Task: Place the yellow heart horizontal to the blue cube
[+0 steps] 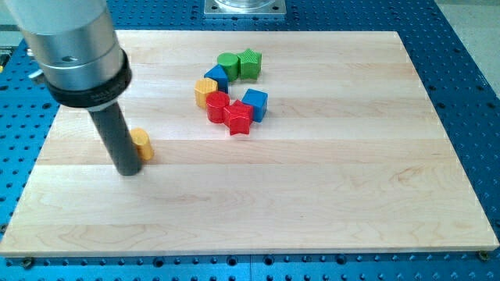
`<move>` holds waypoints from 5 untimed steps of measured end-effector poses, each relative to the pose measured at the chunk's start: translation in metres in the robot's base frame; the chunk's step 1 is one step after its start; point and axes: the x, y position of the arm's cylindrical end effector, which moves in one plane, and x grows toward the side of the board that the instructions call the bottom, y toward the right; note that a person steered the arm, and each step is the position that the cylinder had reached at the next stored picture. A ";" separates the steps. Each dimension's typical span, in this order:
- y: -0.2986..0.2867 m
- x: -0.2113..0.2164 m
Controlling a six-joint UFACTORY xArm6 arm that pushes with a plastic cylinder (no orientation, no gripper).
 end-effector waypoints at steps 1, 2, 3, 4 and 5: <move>-0.047 0.000; -0.046 -0.029; 0.018 -0.021; 0.136 0.013; 0.170 0.019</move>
